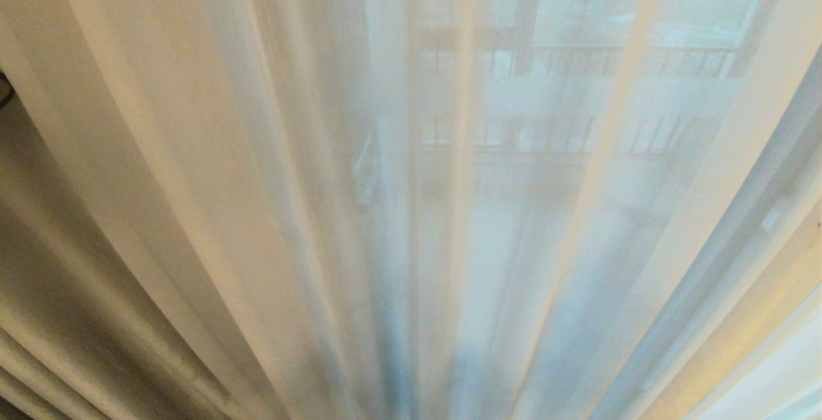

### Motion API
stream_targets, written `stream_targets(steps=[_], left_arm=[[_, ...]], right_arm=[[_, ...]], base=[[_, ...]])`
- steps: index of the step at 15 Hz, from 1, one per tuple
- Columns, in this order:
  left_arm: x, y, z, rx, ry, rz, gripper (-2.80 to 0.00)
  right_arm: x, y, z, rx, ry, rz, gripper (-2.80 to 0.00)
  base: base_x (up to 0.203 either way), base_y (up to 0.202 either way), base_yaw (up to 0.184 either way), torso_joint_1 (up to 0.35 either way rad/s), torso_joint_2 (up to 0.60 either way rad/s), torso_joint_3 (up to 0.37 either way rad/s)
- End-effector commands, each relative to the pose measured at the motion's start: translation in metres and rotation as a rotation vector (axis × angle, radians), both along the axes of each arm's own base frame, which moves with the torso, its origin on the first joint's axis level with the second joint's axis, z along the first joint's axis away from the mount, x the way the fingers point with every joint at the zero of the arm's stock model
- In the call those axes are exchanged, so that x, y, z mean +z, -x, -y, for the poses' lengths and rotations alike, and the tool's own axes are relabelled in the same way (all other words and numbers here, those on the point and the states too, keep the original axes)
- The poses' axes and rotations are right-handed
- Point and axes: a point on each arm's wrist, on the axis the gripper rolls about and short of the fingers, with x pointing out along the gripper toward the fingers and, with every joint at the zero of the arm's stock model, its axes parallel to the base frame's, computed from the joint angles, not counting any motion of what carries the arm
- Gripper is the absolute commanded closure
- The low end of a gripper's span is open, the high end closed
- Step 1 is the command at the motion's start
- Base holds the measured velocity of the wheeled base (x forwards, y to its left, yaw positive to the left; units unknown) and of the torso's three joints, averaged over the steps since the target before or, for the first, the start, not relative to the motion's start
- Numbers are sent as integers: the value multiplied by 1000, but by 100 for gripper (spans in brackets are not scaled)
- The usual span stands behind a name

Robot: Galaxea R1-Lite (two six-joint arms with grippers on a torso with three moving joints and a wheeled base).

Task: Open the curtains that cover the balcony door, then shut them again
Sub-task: Close the outer curtains on both sides

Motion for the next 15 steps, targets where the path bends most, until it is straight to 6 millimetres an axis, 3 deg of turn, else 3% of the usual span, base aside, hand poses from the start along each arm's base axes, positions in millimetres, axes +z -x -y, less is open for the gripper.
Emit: stream_targets(steps=[1,2,9,15], left_arm=[[4,2,1,0,-7,7,-280],[4,3,1,2,-5,8,0],[19,13,7,15,-17,40,0],[60,42,31,27,5,159,0]], right_arm=[[0,0,0,0,0,0,0],[0,0,0,2,0,-2,0],[0,0,0,0,0,-2,0],[0,0,0,2,0,-1,0]], base=[[0,0,0,0,0,0],[0,0,0,0,0,0],[0,0,0,0,0,0],[0,0,0,0,0,0]])
